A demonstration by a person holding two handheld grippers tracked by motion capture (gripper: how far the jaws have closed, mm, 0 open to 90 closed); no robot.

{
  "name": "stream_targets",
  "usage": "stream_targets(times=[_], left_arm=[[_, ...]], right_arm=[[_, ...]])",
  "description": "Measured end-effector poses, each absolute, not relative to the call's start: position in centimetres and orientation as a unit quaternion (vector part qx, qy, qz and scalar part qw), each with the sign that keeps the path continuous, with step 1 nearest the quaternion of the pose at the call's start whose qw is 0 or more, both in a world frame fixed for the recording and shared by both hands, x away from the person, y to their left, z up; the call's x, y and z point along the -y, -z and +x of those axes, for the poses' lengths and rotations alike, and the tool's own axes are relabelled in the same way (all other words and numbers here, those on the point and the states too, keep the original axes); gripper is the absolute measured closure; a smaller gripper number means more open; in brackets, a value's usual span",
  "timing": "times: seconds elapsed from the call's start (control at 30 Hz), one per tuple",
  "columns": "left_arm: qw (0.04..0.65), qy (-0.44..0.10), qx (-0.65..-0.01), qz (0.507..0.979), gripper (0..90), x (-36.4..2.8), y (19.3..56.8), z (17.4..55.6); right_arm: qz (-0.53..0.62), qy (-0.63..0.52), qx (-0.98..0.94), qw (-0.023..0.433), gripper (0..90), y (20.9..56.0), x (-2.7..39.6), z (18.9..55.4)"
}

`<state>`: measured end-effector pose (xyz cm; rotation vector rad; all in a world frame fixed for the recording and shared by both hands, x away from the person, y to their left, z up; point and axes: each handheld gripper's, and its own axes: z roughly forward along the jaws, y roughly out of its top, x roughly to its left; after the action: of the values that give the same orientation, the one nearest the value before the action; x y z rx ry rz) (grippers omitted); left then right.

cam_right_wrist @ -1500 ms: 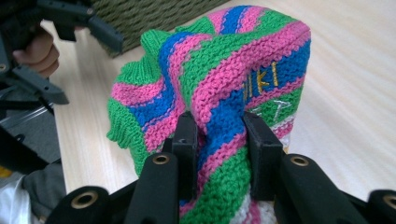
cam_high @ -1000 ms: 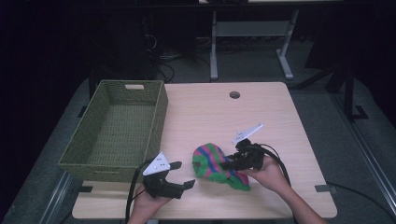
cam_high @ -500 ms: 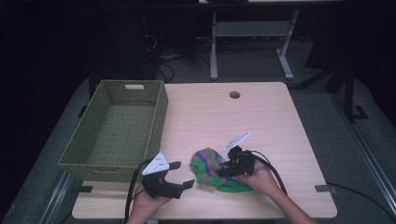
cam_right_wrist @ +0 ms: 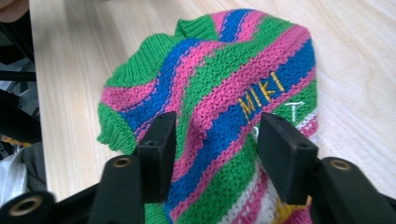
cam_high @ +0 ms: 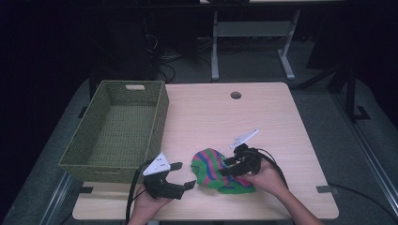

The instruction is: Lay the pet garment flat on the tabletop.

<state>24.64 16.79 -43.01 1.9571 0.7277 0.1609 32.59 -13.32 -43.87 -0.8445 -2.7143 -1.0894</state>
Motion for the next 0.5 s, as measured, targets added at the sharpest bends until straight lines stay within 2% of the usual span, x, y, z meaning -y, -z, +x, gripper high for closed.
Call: stream_targets(times=[0.27,0.43,0.5], left_arm=[[0.499,-0.068,-0.303,0.809,16.2,-16.8,43.0,24.7],[0.5,-0.07,-0.302,0.809,16.2,-16.8,43.0,24.6],[0.499,-0.07,-0.302,0.809,16.2,-16.8,43.0,24.6]], right_arm=[[-0.244,0.389,0.888,0.032,44.5,41.5,13.2,31.5],[-0.213,0.395,0.892,0.06,45.8,41.0,12.3,30.6],[-0.203,0.39,0.896,0.058,46.9,41.1,11.8,30.2]])
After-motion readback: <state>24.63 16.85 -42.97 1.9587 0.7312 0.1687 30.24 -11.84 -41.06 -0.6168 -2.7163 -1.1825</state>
